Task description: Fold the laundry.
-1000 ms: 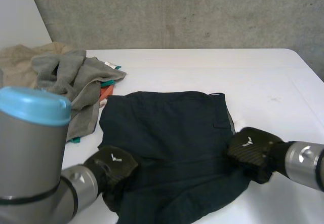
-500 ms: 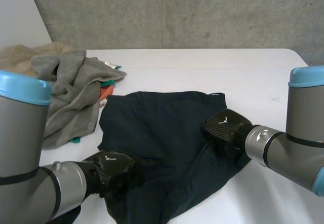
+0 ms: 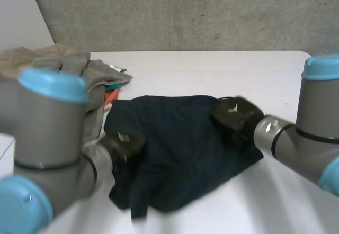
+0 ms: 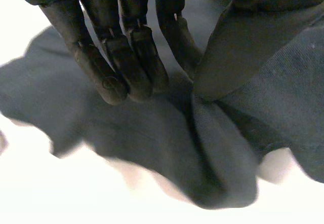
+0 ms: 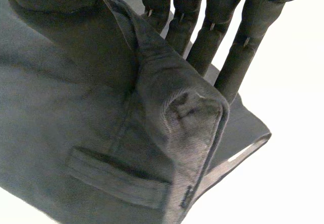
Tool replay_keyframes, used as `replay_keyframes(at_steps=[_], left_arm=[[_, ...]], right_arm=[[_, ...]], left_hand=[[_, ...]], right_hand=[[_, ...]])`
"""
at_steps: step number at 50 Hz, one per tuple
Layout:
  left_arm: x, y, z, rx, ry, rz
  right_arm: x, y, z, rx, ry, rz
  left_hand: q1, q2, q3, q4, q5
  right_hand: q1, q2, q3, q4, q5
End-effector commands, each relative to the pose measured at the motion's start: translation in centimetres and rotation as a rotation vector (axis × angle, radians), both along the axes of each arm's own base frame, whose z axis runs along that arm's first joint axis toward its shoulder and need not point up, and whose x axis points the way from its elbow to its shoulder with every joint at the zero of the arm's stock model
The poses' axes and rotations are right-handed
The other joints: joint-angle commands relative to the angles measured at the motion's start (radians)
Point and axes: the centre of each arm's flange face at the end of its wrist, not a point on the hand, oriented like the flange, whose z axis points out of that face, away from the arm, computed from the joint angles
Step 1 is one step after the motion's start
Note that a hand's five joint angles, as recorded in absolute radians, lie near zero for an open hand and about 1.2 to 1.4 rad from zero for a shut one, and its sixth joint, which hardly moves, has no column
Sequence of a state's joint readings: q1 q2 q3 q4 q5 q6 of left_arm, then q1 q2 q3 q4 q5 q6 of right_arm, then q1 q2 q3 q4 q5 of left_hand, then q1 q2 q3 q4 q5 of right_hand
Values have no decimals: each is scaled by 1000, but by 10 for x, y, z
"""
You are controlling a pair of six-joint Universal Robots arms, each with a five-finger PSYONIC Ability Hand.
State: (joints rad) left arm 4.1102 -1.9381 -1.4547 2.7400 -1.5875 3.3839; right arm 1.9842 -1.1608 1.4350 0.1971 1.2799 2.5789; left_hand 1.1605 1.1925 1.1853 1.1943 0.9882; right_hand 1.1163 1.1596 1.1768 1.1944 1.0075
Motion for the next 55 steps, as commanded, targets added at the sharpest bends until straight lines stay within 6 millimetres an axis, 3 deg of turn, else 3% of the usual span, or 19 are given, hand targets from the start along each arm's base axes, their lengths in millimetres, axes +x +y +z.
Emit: replay_keyframes(at_steps=[1, 4, 8, 13, 19, 21, 23, 24, 26, 31, 35, 40, 43, 45, 48, 55], left_arm=[[17, -105, 45, -249, 112, 148], [16, -144, 44, -283, 137, 157], [5, -172, 27, -253, 132, 130], [-9, -196, 3, -229, 120, 117], [-16, -224, -9, -345, 129, 150], [-15, -227, -8, -362, 134, 168], [-15, -226, -4, -364, 137, 166], [-15, -222, 3, -366, 140, 163], [-14, -217, 10, -367, 134, 162], [-7, -204, 37, -422, 156, 173], [-6, -199, 52, -495, 212, 151], [-21, -185, 31, -420, 226, 49], [-29, -186, 14, -390, 222, 27], [-33, -193, 3, -383, 218, 25], [-32, -200, -15, -349, 188, 45], [-24, -200, -38, -249, 118, 78]], right_arm=[[19, -53, 10, -163, -161, -74], [31, -72, 3, -215, -209, -84], [50, -95, -10, -311, -247, -101], [69, -120, -27, -441, -270, -146], [78, -147, -48, -586, -262, -232], [81, -151, -56, -610, -231, -252], [84, -150, -62, -605, -208, -252], [87, -145, -66, -587, -180, -242], [88, -141, -70, -561, -159, -233], [82, -130, -64, -495, -147, -217], [76, -123, -47, -476, -173, -206], [63, -106, -31, -407, -144, -187], [58, -96, -30, -344, -114, -174], [53, -87, -31, -275, -91, -169], [44, -79, -37, -186, -76, -180], [27, -72, -46, -95, -38, -192]], left_hand=[[236, 204, 211, 202, 233], [236, 204, 211, 202, 233], [236, 204, 211, 202, 233], [236, 204, 211, 202, 233], [236, 204, 211, 202, 233], [-6, -38, -31, -40, -8], [-466, -498, -491, -500, -468], [-829, -861, -854, -863, -831], [-986, -1018, -1011, -1020, -988], [-986, -1018, -1011, -1020, -988], [-986, -1018, -1011, -1020, -988], [-986, -1018, -1011, -1020, -988], [-986, -1018, -1011, -1020, -988], [-874, -906, -899, -908, -876], [-642, -674, -667, -676, -644], [-539, -571, -564, -573, -541]], right_hand=[[280, 237, 219, 202, 214], [280, 237, 219, 202, 214], [280, 237, 219, 202, 214], [280, 237, 219, 202, 214], [280, 237, 219, 202, 214], [-293, -336, -353, -371, -359], [-737, -781, -798, -815, -803], [-942, -985, -1002, -1020, -1008], [-942, -985, -1002, -1020, -1008], [-942, -985, -1002, -1020, -1008], [-942, -985, -1002, -1020, -1008], [-942, -985, -1002, -1020, -1008], [-942, -985, -1002, -1020, -1008], [-942, -985, -1002, -1020, -1008], [-942, -985, -1002, -1020, -1008], [-942, -985, -1002, -1020, -1008]])
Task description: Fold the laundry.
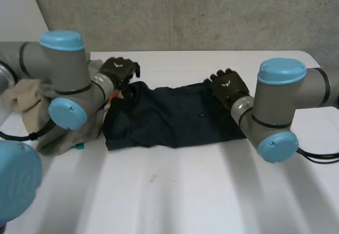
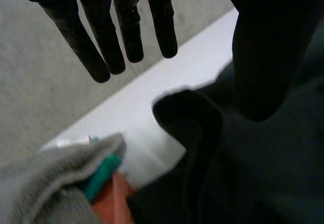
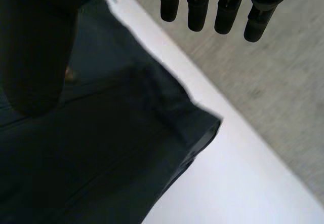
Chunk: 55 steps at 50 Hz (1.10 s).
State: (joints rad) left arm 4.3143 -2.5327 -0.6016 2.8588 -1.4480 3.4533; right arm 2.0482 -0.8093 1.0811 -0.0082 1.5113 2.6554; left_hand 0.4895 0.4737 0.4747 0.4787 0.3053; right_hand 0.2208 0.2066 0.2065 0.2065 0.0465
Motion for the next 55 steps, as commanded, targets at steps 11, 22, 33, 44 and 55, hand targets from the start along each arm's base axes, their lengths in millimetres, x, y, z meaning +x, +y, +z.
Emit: replay_keyframes(at_steps=[11, 22, 33, 44, 55], left_arm=[[33, -24, -40, 25, -166, 204], [40, -4, -3, 0, -155, 189], [44, 12, 11, 3, -123, 167], [46, 27, 32, 18, -43, 162], [48, 43, 35, 68, 4, 144]], right_arm=[[-27, 2, -7, 95, 39, -18], [-33, 8, -24, 104, 121, 35], [-32, -9, -46, 41, 92, -2], [-111, -24, 10, -102, 180, -202], [-121, -29, 22, -217, 357, -153]], left_hand=[[129, 145, 144, 140, 139], [35, 51, 50, 46, 45], [-32, -17, -18, -22, -23], [-32, -17, -18, -22, -23], [-47, -31, -32, -36, -37]], right_hand=[[-46, -32, -32, -32, -47], [77, 91, 91, 91, 77], [1174, 1188, 1188, 1188, 1174], [1176, 1190, 1190, 1190, 1175], [1176, 1190, 1190, 1190, 1175]])
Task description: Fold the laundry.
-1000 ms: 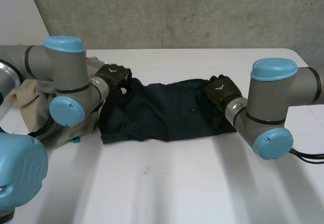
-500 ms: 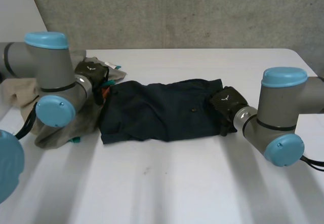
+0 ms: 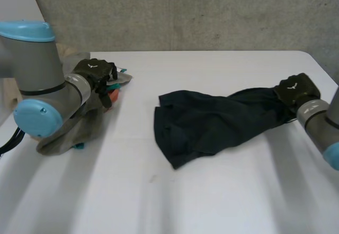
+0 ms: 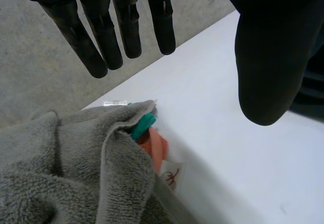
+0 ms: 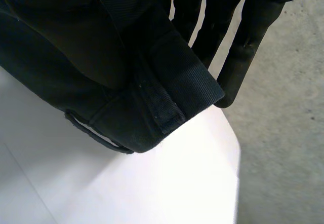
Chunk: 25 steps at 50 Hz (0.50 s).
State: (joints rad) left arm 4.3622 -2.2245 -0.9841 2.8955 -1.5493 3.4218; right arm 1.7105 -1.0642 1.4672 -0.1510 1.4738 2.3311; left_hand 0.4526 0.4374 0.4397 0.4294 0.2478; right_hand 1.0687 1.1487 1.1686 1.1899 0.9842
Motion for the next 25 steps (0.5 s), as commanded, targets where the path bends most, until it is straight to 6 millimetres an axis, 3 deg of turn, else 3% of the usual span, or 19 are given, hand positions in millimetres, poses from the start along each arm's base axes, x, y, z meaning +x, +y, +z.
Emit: replay_keyframes(at_steps=[1, 3, 4, 7, 9, 11, 12, 15, 18, 19, 22, 23, 25], left_arm=[[2, 10, 0, 31, 21, -9], [3, 12, 1, 32, 23, -6], [4, 14, 4, 32, 28, -5], [5, 17, 8, 26, 38, -3], [7, 21, 14, 21, 52, 2], [7, 23, 19, 14, 64, 2], [8, 26, 24, 10, 78, 2], [8, 32, 30, 6, 101, -5], [8, 37, 35, 3, 112, -14], [6, 40, 39, -1, 117, -24], [5, 46, 45, -12, 126, -37], [3, 50, 49, -20, 125, -47], [2, 53, 53, -30, 127, -52]], right_arm=[[20, 4, 15, -94, 89, 95], [39, 13, 23, -141, 81, 162], [61, 26, 31, -188, 66, 246], [94, 52, 35, -247, 50, 408], [125, 85, 29, -280, 47, 601], [141, 105, 18, -287, 55, 729], [155, 124, 2, -282, 68, 855], [168, 151, -24, -257, 105, 1010], [173, 163, -36, -247, 148, 1065], [175, 167, -42, -235, 173, 1076], [174, 167, -44, -202, 184, 1050], [174, 164, -42, -173, 162, 1015], [173, 161, -37, -139, 109, 976]], left_hand=[[-10, 5, 3, 13, 20], [-10, 5, 3, 13, 20], [-13, 2, 0, 10, 17], [-25, -10, -12, -2, 6], [-37, -21, -24, -13, -6], [-40, -24, -27, -16, -9], [-45, -30, -32, -22, -15], [-54, -39, -41, -31, -24], [-63, -48, -50, -40, -33], [-69, -54, -56, -46, -39], [-89, -74, -76, -66, -59], [-116, -100, -103, -92, -85], [-128, -112, -115, -104, -97]], right_hand=[[328, 248, 228, 206, 238], [328, 248, 228, 206, 238], [328, 248, 228, 206, 238], [328, 248, 228, 206, 238], [328, 248, 228, 206, 238], [328, 248, 228, 206, 238], [328, 248, 228, 206, 238], [328, 248, 228, 206, 238], [328, 248, 228, 206, 238], [214, 134, 114, 93, 124], [-770, -850, -870, -891, -860], [-894, -974, -994, -1015, -984], [-894, -974, -994, -1015, -984]])
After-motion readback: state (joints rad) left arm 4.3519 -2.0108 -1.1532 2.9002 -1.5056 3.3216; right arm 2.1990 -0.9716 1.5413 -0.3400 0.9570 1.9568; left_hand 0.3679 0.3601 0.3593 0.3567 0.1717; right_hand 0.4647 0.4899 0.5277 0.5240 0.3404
